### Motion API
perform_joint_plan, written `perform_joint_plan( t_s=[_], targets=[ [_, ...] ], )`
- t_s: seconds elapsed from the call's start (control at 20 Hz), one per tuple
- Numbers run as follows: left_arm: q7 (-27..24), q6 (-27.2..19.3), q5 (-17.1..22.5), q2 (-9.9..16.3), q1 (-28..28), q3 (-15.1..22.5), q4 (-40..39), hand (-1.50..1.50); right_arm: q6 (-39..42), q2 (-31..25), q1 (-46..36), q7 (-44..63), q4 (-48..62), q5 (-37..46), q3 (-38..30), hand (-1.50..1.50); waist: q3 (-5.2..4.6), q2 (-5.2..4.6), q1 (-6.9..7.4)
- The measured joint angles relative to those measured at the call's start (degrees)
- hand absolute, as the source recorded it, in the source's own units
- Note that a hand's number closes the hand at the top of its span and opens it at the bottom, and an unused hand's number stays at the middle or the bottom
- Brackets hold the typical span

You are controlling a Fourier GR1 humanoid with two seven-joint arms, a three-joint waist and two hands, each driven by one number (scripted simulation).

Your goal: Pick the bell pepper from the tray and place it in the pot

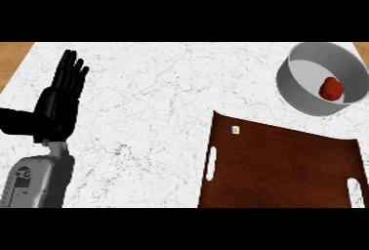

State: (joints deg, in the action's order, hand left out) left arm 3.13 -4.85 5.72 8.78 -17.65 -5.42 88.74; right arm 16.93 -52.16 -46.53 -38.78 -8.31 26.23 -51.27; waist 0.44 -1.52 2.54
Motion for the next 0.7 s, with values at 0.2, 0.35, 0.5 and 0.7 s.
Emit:
perform_joint_plan(
  t_s=[0.2, 0.35, 0.5, 0.7],
  targets=[
    [-0.64, 0.37, 0.12, -0.11, 0.73, 0.11, 0.26, 0.00, 2.39, -2.66, 3.00, -1.17, 0.13, -1.90, -1.92, -1.50, 0.10, -0.14, 0.20],
    [-0.47, 0.38, 0.10, -0.05, 0.81, 0.15, 0.65, 0.00, 4.20, -4.36, 5.12, -1.75, 0.29, -2.95, -2.98, -1.50, 0.17, -0.18, 0.24],
    [-0.61, 0.87, 0.57, 0.30, 0.51, -0.29, 0.18, 0.00, 5.48, -5.96, 6.18, -1.30, 0.32, -3.79, -3.80, -1.50, 0.22, -0.29, 0.31],
    [-0.35, 1.16, 0.96, 0.69, 0.05, -0.71, 0.06, 0.00, 5.87, -7.03, 7.77, -1.19, 0.14, -4.53, -4.52, -1.50, 0.29, -0.39, 0.47]
  ],
)
